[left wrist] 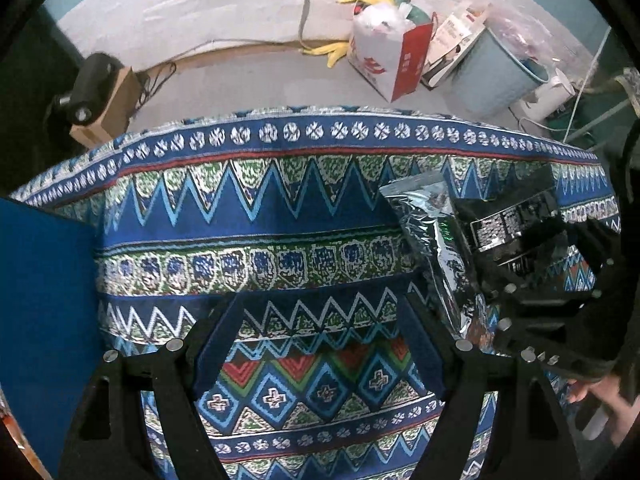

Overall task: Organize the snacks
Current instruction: 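Grasp the silver foil pack with the left tool while the right tool grasps another black pack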

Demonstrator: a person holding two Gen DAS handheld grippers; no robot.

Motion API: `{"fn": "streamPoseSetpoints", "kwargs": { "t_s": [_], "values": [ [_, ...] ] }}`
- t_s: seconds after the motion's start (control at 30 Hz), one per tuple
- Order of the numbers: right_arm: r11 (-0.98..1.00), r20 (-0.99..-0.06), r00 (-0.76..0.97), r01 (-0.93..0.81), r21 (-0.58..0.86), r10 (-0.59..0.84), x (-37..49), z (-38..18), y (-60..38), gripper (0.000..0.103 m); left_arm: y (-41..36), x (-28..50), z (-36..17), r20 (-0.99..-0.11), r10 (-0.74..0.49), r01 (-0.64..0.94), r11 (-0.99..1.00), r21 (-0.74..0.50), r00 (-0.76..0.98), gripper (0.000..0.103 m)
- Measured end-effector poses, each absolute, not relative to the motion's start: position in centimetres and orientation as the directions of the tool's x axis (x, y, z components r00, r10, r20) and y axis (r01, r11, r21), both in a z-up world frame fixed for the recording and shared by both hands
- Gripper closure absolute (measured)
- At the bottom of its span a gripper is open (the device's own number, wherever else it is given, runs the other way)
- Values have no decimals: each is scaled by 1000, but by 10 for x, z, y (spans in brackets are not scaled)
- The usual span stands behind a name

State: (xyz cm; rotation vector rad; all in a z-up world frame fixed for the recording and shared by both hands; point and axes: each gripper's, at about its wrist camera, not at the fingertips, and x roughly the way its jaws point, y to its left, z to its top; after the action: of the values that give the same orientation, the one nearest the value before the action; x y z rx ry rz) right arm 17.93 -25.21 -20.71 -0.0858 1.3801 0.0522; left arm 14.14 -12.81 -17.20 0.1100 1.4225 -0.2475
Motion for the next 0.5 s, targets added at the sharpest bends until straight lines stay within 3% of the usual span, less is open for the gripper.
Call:
{"fn": "streamPoseSetpoints", "kwargs": {
  "t_s": [0.17, 0.23, 0.37, 0.5],
  "values": [
    [992, -974, 225, -110, -63, -37, 177, -209, -245, 19, -136, 141, -176, -986, -132, 206, 973, -108, 106, 23],
    [994, -973, 230, -99, -43, -19, 172, -208, -247, 23, -141, 140, -175, -985, -137, 210, 971, -112, 108, 23],
    [999, -967, 253, -53, 5, 19, 162, -199, -260, 46, -151, 139, -171, -982, -140, 189, 975, -114, 128, 23],
    [999, -965, 262, 39, 14, 4, 146, -196, -279, 46, -162, 142, -174, -977, -174, 134, 978, -158, 122, 15]
  ]
}}
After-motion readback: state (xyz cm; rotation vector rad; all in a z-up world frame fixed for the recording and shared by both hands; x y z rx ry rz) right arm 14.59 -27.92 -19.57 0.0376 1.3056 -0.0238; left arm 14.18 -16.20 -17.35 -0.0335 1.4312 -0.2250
